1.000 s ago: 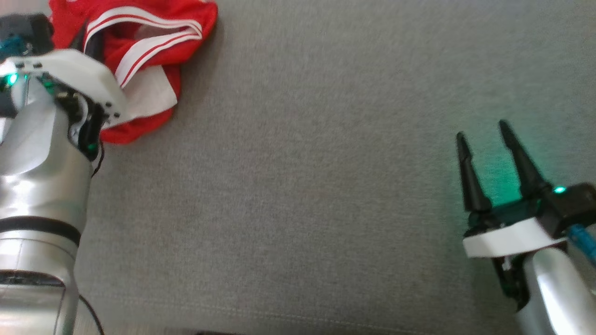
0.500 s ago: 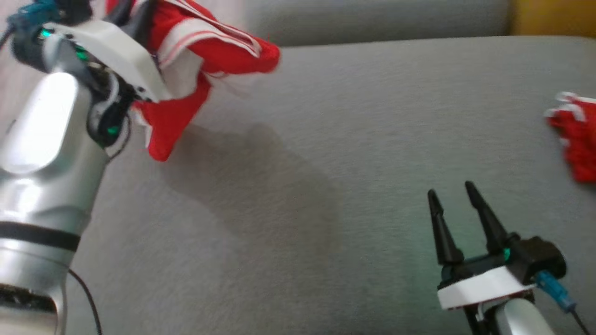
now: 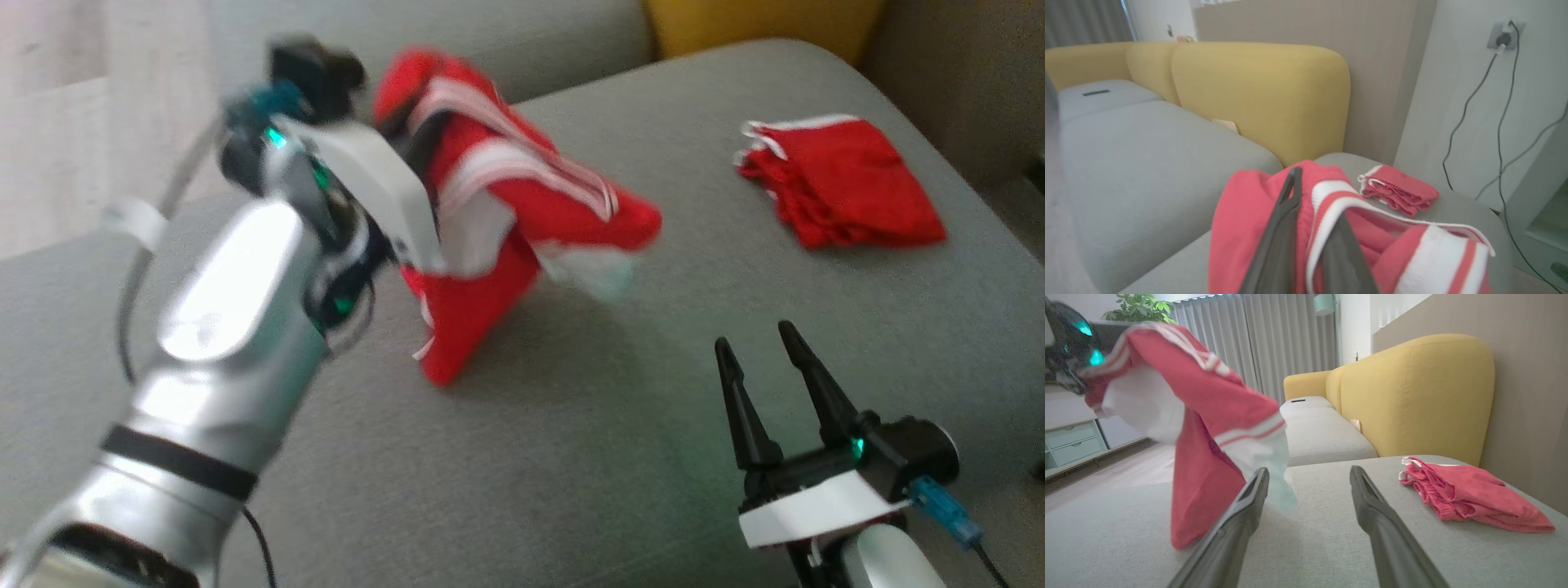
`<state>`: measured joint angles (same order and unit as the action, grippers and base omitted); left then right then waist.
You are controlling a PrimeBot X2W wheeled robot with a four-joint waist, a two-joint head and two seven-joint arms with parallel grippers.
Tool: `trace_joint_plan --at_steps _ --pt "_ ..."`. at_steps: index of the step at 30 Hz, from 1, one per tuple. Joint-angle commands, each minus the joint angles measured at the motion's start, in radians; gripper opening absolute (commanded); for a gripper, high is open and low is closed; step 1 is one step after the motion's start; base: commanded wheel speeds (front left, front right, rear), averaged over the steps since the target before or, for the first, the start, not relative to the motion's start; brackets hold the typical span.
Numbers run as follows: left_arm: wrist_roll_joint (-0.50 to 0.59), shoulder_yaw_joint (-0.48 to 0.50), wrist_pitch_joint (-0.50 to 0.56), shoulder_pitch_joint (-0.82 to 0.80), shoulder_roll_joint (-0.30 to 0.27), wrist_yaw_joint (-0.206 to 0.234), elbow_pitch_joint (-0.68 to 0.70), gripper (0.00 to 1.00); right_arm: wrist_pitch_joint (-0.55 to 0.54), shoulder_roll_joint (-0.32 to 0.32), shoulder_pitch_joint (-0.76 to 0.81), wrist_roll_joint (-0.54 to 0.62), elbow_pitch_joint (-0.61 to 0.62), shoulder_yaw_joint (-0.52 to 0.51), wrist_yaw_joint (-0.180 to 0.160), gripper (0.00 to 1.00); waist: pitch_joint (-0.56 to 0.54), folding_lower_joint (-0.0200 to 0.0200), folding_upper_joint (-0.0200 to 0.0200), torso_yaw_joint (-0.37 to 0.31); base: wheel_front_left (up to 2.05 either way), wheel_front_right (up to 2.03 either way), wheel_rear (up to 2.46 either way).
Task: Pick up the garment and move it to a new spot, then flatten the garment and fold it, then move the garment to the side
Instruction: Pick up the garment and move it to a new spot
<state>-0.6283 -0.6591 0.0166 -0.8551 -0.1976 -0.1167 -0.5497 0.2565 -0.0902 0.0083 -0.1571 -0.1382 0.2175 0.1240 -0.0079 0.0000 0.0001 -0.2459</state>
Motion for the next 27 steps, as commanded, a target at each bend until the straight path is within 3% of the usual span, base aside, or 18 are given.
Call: trace_joint_plan --at_steps 1,9,10,11,17,21,27 --pt "-0.005 0.026 0.001 -0.024 -0.02 0.011 -0.008 0.0 0.005 0.007 -0.061 -0.005 0.042 0.026 0.007 1.0 0.037 0.0 -0.0001 -0.047 0.0 0.0 0.0" --pt "0.008 -0.022 -0.115 0.054 0.064 0.015 -0.251 0.0 0.005 0.028 -0.122 -0.002 0.061 0.062 0.007 1.0 0.16 0.0 -0.0001 -0.075 0.0 0.0 0.0" --pt "0.019 -0.031 -0.176 0.054 0.084 0.014 -0.305 0.11 0.005 0.032 -0.131 0.0 0.064 0.058 0.007 1.0 0.179 0.0 -0.0001 -0.066 0.0 0.0 0.0" --pt "0.022 -0.036 -0.2 0.055 0.095 0.012 -0.327 1.0 0.005 0.033 -0.131 0.002 0.063 0.057 0.007 1.0 0.181 0.0 -0.0001 -0.06 0.0 0.0 0.0" --pt "0.049 -0.04 -0.276 0.073 0.124 0.003 -0.318 1.0 0.005 0.036 -0.101 0.014 0.052 0.045 0.007 1.0 0.136 0.0 -0.0001 0.019 0.0 0.0 0.0" --pt "0.099 0.028 -0.278 0.137 0.101 0.03 -0.173 1.0 0.005 0.033 -0.065 0.026 0.051 0.025 0.007 1.0 0.083 0.0 -0.0001 0.081 0.0 0.0 0.0" --pt "0.182 0.174 -0.278 0.397 0.048 0.063 0.071 1.0 0.005 0.036 0.024 0.025 0.055 -0.04 0.007 1.0 -0.005 0.0 -0.0001 0.209 0.0 0.0 0.0"
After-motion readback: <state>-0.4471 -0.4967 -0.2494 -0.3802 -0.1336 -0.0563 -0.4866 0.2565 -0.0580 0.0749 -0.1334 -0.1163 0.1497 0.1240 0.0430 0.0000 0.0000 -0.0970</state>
